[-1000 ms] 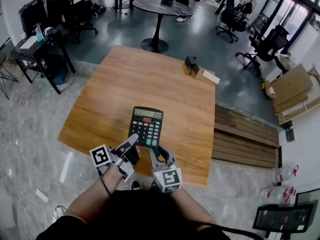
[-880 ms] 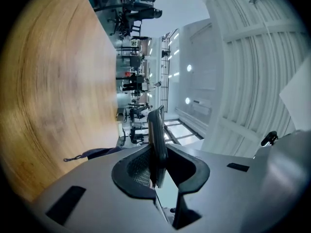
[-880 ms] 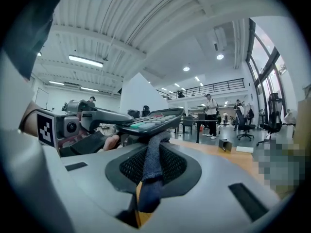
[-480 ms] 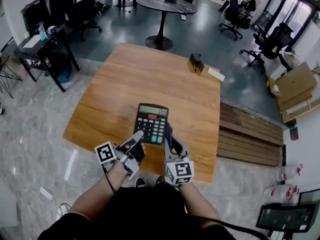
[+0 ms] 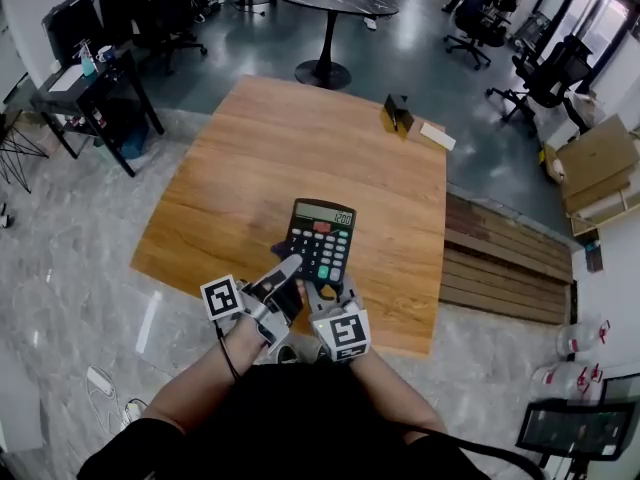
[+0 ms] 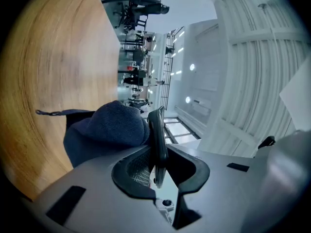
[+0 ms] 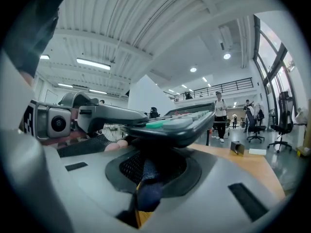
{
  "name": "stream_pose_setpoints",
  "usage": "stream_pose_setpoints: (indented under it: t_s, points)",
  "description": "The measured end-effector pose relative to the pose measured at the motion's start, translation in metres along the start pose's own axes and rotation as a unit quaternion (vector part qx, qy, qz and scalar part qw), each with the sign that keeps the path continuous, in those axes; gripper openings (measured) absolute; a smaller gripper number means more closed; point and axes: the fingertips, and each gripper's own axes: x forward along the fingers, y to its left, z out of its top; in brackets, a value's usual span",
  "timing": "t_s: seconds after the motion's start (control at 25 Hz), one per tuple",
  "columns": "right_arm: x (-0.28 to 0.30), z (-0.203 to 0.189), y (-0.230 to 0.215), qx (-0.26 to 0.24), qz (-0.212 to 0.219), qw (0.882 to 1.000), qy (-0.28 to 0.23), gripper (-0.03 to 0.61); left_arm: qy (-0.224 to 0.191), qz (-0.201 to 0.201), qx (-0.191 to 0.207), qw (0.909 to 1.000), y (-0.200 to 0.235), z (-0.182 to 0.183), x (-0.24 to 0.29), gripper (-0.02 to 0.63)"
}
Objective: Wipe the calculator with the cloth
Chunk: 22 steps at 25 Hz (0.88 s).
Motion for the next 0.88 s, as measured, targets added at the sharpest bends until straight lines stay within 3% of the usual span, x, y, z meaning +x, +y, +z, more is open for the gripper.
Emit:
stream_pose_setpoints:
  t_s: [0.32,0.88]
  points:
    - [-0.007,0.009,-0.018,-0.003,-0.014,1.000,-0.017,0.052,0.004,0.002,0.005,1.0000,-0.002,0.000,0.001,0.066]
    - [-0.030,0.012,-0.109,-0.021,-0.112,0.993,-0.033,0.052,-0.001,-0.008,-0.006,0.9999,-0.005,0.006,0.000,0.066]
